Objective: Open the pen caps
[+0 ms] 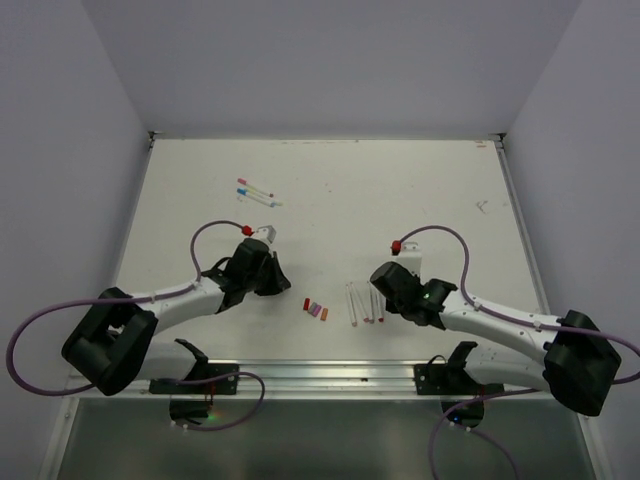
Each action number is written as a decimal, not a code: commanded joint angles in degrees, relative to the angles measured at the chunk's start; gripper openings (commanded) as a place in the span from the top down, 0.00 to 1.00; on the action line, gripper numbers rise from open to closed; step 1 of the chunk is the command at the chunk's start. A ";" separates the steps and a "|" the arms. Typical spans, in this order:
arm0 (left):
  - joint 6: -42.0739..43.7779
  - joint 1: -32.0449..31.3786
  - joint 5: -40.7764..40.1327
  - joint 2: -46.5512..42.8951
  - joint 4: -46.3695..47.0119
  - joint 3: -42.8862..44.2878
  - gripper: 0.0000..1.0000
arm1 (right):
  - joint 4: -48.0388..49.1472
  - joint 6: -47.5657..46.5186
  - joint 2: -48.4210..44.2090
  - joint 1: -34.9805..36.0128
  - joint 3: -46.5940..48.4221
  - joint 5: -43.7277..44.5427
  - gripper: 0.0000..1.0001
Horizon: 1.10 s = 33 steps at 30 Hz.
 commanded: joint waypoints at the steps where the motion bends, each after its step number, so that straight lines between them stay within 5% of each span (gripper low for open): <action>1: 2.47 -0.63 2.40 -0.95 5.42 -1.31 0.98 | -0.28 6.06 -0.13 -0.97 -2.47 -0.57 1.00; 11: -0.07 -4.41 5.21 -0.96 10.78 -6.67 0.94 | 2.71 8.18 2.50 -2.02 -4.49 -4.18 1.00; 26: -3.33 -7.92 3.72 -3.33 10.35 -8.26 0.66 | 4.30 6.51 3.56 -2.73 -4.23 -5.14 0.96; 33: -3.50 -8.10 3.19 -3.41 10.43 -8.00 0.61 | 5.00 4.93 4.96 -2.99 -3.71 -6.46 0.89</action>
